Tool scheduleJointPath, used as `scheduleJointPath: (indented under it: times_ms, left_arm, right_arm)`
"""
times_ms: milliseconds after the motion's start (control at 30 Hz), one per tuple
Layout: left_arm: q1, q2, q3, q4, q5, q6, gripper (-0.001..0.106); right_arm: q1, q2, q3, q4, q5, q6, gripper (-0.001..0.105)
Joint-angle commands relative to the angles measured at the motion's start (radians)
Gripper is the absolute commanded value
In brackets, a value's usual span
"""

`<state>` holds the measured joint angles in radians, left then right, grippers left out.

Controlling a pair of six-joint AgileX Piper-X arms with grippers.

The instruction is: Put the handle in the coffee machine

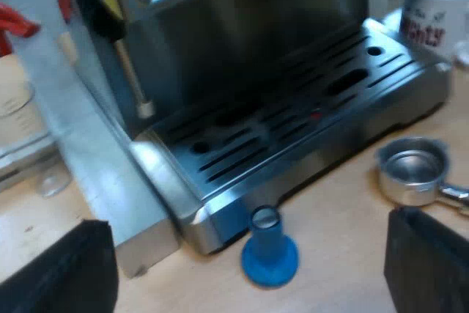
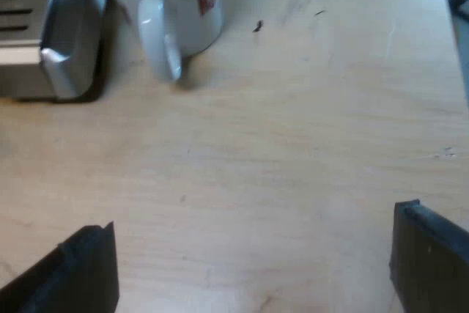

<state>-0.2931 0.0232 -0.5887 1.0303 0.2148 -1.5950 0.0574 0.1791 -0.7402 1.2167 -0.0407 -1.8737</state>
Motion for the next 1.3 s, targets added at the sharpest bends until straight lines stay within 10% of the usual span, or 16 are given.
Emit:
scheduleJointPath:
  times_ms: [33,700,1300]
  left_arm:
    - [-0.058,0.021,-0.023,-0.011,-0.001,-0.001,0.075]
    - [-0.455,0.110,-0.041,-0.011,0.111,-0.003,0.075]
    - [-0.646,0.217,-0.041,-0.011,0.253,-0.003,0.075]
  right_arm:
    - [0.040,0.062,-0.058,0.046,-0.014,-0.015,0.077]
    - [0.268,0.449,-0.262,0.156,-0.031,-0.001,0.077]
    - [0.680,0.711,-0.269,0.051,0.041,0.228,0.077]
